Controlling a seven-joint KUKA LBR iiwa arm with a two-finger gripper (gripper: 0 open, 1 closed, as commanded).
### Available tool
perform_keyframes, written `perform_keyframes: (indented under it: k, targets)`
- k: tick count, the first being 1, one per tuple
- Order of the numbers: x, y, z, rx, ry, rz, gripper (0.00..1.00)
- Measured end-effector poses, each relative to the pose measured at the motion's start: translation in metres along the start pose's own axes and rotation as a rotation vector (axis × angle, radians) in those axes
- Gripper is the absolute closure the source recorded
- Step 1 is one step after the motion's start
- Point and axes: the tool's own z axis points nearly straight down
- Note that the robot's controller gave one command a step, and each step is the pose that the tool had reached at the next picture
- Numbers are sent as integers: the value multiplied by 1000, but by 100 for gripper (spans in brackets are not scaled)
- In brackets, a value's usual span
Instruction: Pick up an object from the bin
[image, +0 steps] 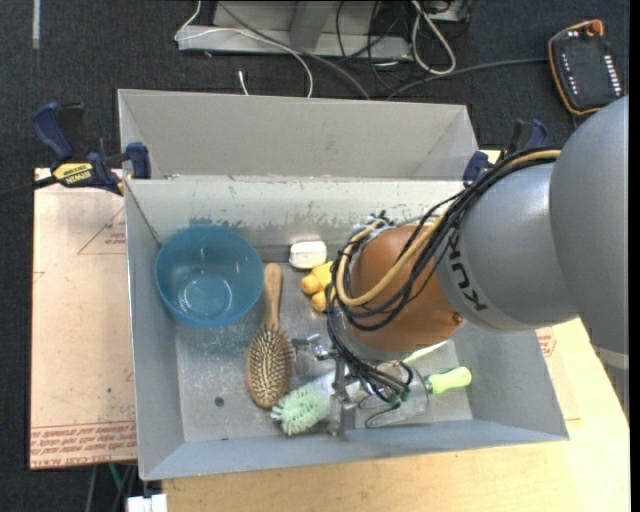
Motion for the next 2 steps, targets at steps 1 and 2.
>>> perform_keyframes:
  k: [1,2]
  targets:
    - [-8,-2,8,0,-2,-226,0]
    - [-1,0,1,-1,0,-17,100]
